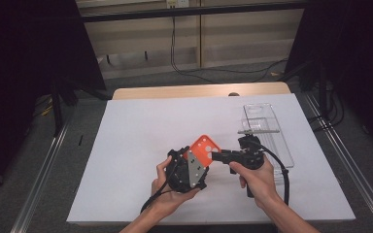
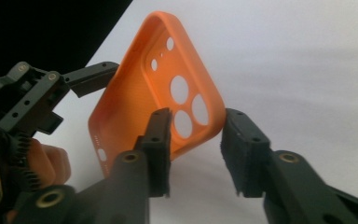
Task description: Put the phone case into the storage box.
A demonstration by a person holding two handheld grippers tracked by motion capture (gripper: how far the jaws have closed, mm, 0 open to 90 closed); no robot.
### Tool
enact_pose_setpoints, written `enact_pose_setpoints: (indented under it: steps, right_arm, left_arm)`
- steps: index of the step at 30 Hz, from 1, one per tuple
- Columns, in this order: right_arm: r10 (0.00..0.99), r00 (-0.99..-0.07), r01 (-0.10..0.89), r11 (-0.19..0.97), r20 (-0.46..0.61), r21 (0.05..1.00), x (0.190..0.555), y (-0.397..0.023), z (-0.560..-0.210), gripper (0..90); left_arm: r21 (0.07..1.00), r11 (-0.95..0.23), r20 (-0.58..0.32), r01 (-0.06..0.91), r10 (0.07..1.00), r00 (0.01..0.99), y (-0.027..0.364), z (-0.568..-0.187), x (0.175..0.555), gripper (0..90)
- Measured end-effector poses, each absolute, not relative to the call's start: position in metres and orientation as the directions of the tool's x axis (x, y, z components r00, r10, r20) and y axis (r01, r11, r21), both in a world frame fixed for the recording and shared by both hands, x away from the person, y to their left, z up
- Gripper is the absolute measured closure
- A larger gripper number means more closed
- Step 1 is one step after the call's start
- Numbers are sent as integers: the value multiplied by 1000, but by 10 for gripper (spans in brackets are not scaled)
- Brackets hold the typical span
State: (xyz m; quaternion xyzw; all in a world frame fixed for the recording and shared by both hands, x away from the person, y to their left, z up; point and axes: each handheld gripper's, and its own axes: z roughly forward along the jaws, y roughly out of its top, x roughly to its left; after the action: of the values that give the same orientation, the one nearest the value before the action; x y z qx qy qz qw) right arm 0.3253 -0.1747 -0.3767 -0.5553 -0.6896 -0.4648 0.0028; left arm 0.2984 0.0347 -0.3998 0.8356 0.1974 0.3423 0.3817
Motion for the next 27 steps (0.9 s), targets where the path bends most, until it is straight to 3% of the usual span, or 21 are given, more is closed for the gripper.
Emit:
enact_pose_setpoints:
  steps: [27]
  right_arm:
    - [715, -301, 806, -163, 631, 569, 331, -180, -383, 776]
  left_arm:
    - [781, -621, 413, 73, 599, 686, 34, -403, 302, 163]
